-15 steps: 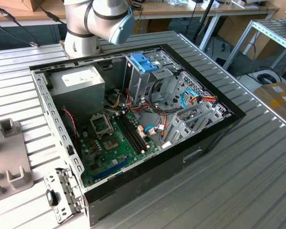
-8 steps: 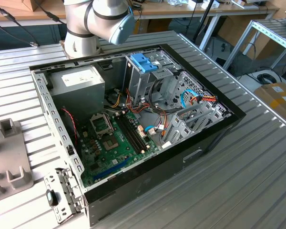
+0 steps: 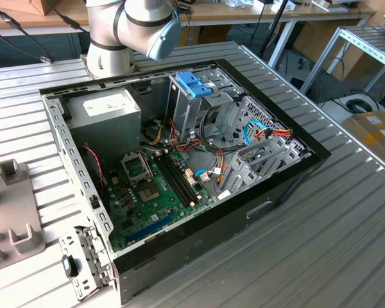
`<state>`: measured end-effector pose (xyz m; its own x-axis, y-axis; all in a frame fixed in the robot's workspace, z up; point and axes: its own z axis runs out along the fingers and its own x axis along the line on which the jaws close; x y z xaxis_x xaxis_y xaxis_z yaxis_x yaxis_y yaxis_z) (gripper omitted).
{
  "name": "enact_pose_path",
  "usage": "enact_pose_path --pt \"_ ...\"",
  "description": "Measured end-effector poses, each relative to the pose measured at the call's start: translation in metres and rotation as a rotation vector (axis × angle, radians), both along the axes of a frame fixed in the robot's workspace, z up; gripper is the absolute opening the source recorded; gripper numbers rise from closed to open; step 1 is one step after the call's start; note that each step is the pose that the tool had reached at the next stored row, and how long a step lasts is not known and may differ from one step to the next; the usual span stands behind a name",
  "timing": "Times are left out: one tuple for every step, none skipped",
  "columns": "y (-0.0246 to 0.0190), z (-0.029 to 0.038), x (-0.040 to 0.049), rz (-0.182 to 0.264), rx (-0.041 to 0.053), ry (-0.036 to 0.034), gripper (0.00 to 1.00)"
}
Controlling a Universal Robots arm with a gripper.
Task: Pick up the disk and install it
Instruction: 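Pick up the disk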
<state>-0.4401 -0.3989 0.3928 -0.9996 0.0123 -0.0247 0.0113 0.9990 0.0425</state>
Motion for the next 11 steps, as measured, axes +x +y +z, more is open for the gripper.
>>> enact_pose_path --pt "0.0 0.0 0.0 0.004 0.0 0.0 0.11" --pt "0.0 0.0 0.0 0.009 0.0 0.0 0.11" --pt "0.0 0.0 0.0 0.017 0.0 0.0 0.11" --pt "0.0 0.0 0.0 0.025 0.0 0.0 0.11" --pt "0.0 0.0 0.0 0.029 0.0 0.0 0.11" --pt "0.0 0.0 0.0 0.033 0.0 0.0 0.11" --pt "0.0 0.0 0.0 0.038 0.0 0.0 0.11" --pt "0.0 0.0 0.0 0.043 0.0 0.0 0.11" --pt "0.0 0.0 0.0 0.047 -0.0001 0.0001 0.11" --pt "0.0 0.0 0.0 0.051 0.0 0.0001 0.11" --pt "0.0 0.0 0.0 0.054 0.0 0.0 0.11"
